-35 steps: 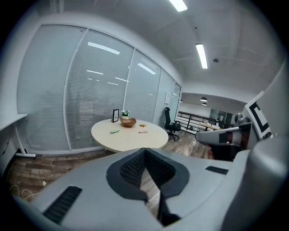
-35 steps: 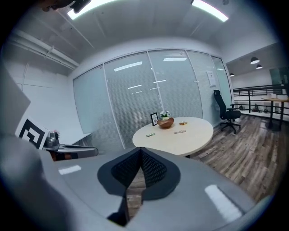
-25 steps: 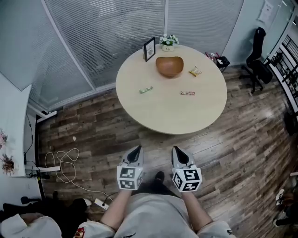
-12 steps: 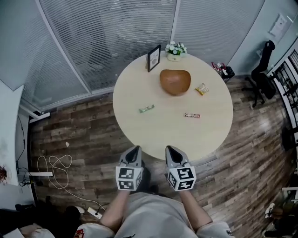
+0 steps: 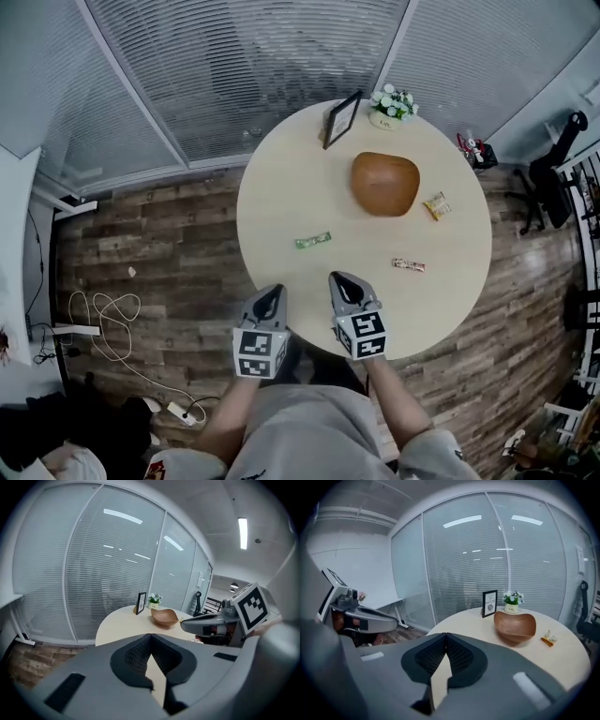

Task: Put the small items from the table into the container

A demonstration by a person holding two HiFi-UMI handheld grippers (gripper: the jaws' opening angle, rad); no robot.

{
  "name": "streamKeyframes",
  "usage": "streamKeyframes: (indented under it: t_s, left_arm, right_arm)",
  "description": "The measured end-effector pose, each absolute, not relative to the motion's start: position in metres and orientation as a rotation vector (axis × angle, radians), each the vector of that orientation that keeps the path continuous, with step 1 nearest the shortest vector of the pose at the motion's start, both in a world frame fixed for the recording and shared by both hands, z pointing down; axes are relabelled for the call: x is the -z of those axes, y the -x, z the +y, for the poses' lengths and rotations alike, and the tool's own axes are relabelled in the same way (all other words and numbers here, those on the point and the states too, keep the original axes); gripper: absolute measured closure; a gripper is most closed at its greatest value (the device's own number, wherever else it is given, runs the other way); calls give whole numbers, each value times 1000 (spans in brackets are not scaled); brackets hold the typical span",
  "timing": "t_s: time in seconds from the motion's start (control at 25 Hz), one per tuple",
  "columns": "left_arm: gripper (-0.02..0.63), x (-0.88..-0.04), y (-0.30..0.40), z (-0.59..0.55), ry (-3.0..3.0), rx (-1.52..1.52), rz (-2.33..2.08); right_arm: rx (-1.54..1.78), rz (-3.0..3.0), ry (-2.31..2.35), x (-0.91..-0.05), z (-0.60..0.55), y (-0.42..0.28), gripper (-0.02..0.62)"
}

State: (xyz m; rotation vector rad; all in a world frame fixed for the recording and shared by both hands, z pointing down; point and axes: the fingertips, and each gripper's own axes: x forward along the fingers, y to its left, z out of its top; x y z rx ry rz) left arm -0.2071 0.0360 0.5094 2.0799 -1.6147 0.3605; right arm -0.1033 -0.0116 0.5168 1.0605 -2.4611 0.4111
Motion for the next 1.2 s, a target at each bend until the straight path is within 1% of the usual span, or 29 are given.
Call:
streamKeyframes:
  t_s: [0.32, 0.36, 0.44, 0.56, 0.68, 1.0, 1.08, 1.16, 1.2]
  left_arm:
    - [600, -535, 216, -4, -1929, -373, -1688]
    - [600, -537, 217, -7, -1905, -372, -1697]
    - [600, -542, 218, -11, -1861, -366, -1713]
    - [600, -547, 220, -17, -1815, -354, -1733]
    - [600, -551, 223, -18, -1779, -346, -1758]
    - [600, -561, 237, -3, -1689, -354, -1807]
    - [600, -563, 240, 1, -1675, -359, -1814]
    - [600, -565, 243, 3, -1665, -368, -1819]
    - [600, -565, 243, 4, -1664, -372, -1821]
  right_arm:
    - [-237, -2438, -668, -580, -71, 141, 592]
    - [-211, -2422, -606, -590, -75, 145, 583]
    - [-146, -2380, -478, -614, -81, 153, 510]
    - [1, -2285, -291, -650, -90, 163, 374]
    - [99, -2182, -125, -683, -93, 168, 331]
    - [-61, -2044, -30, -727, -102, 162, 337]
    - [-101, -2033, -18, -728, -101, 160, 384]
    - [-99, -2027, -2, -728, -96, 160, 499]
    - [-93, -2027, 0, -729, -93, 160, 526]
